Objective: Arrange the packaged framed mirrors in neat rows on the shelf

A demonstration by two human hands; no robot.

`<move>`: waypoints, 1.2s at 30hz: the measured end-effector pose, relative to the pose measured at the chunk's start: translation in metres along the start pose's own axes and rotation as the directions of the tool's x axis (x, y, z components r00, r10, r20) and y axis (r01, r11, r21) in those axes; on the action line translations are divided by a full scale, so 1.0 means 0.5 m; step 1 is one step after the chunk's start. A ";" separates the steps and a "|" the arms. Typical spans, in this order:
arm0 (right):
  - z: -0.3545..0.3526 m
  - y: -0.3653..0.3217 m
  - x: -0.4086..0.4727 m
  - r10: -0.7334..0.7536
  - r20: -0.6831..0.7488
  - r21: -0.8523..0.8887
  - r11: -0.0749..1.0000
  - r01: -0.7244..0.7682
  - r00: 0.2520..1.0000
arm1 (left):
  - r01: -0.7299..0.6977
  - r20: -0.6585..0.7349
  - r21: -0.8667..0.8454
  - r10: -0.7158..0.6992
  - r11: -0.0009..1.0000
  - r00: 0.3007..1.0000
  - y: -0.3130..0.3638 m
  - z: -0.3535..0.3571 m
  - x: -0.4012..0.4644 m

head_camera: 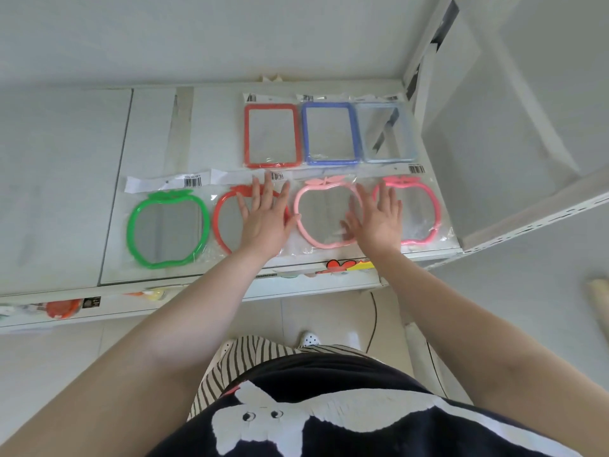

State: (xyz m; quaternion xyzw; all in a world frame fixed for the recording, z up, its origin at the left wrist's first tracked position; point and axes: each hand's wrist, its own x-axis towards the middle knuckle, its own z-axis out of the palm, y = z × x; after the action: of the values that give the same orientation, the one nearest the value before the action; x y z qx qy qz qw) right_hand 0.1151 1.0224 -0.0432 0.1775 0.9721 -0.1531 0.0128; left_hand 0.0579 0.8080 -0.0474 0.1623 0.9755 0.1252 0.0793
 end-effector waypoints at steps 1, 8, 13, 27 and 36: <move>-0.003 0.019 0.001 0.061 -0.001 -0.013 0.998 -0.061 0.998 | -0.041 0.003 0.002 0.041 0.999 0.999 0.014 0.002 0.000; -0.010 0.080 -0.004 0.121 0.079 0.038 0.991 -0.124 0.989 | -0.190 0.145 0.067 0.179 0.979 0.973 0.092 0.038 0.012; -0.024 0.093 -0.005 0.091 0.126 0.021 0.995 -0.095 0.988 | -0.229 0.175 0.136 0.204 0.964 0.963 0.090 0.045 0.015; -0.039 0.110 -0.002 0.029 0.164 0.024 0.999 -0.033 0.986 | -0.233 0.133 0.107 0.218 0.967 0.967 0.093 0.034 0.016; -0.047 0.116 0.004 0.015 0.124 0.037 0.999 -0.020 0.992 | -0.194 0.034 0.038 0.193 0.980 0.981 0.115 0.015 0.012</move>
State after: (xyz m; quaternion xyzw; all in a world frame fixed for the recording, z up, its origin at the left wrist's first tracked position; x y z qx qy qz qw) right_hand 0.1341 1.0820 -0.0380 0.1762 0.9647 -0.1822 0.0711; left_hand 0.0708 0.8642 -0.0398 0.2599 0.9562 0.1098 0.0779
